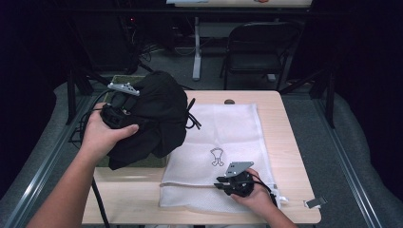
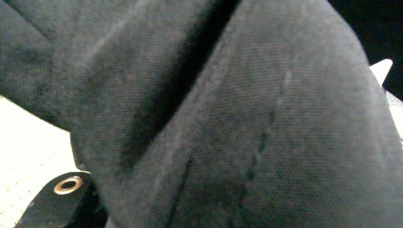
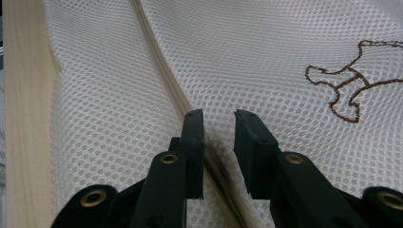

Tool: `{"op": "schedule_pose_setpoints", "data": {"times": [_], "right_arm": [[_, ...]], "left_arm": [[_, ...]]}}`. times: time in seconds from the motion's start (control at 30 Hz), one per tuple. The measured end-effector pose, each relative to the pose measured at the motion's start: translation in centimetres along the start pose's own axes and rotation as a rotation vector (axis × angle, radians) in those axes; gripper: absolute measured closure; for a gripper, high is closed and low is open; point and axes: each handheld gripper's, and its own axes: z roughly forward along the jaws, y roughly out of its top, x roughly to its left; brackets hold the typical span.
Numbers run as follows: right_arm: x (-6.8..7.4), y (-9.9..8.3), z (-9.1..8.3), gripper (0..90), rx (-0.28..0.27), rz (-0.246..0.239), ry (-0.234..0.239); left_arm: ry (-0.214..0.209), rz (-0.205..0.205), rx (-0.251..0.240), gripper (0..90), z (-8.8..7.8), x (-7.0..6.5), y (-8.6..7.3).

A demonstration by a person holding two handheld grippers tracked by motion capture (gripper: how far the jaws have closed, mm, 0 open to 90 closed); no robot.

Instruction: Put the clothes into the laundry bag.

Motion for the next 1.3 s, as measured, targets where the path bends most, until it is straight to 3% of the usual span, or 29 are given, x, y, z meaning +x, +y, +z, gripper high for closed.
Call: {"op": "schedule_pose_setpoints", "data": {"times": [0.17,0.4,0.5,0.87,1.13,1.3], "right_arm": [[0.1,-0.1,0.5,69.3,0.026,-0.005,-0.005],[-0.3,-0.1,0.2,76.7,0.017,0.017,-0.017],[-0.3,0.0,0.4,78.4,0.027,-0.005,-0.012],[0.0,-0.2,0.9,78.0,0.049,-0.026,-0.025],[0.1,-0.1,0.9,88.1,0.059,-0.029,-0.023],[-0.3,0.2,0.8,88.9,0.048,-0.011,0.004]], "left_arm": [[0.002,0.008,0.008,66.4,0.3,-0.3,0.0],[-0.011,0.017,-0.003,66.4,0.5,-0.8,0.1],[-0.015,0.025,-0.001,66.4,0.8,-1.0,0.2],[-0.071,0.038,-0.002,66.4,3.3,-1.5,0.5],[-0.087,0.053,0.015,66.4,4.6,-1.6,1.0],[-0.091,0.051,0.01,66.4,4.8,-1.2,1.1]]}}
